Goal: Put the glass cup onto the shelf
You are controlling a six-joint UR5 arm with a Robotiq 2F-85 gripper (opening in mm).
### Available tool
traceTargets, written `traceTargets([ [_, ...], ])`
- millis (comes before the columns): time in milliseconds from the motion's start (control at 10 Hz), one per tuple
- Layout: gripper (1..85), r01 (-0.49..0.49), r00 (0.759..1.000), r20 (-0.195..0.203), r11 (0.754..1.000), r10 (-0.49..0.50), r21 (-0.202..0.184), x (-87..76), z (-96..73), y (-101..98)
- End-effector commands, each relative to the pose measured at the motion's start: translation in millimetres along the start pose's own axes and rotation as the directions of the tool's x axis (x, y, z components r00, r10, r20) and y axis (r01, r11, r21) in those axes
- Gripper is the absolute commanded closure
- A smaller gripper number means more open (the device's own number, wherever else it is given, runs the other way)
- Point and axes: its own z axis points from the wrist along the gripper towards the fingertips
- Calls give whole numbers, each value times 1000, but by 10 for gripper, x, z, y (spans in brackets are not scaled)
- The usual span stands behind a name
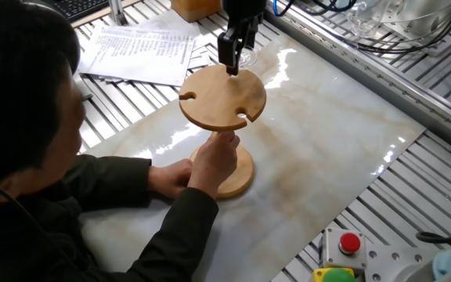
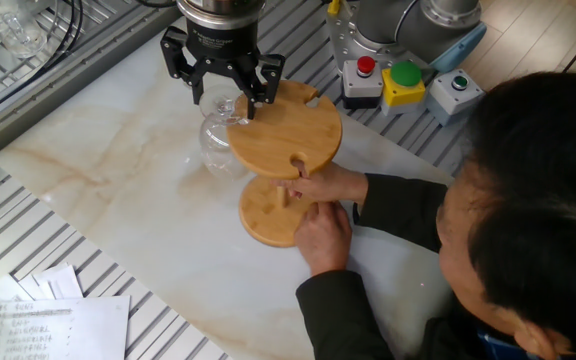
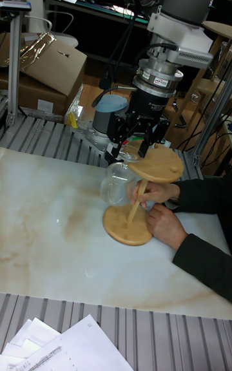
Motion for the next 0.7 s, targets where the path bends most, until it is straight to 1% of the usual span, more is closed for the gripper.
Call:
traceTargets([
  [0, 847, -24, 1000, 10, 999, 24, -22, -39, -3, 74],
  [100, 847, -31, 999, 9, 999, 31, -22, -47, 2, 95],
  [400, 847, -72, 997, 16, 996, 73, -44, -65, 30, 227],
  [600, 847, -98, 995, 22, 994, 99, -46, -74, 61, 300],
])
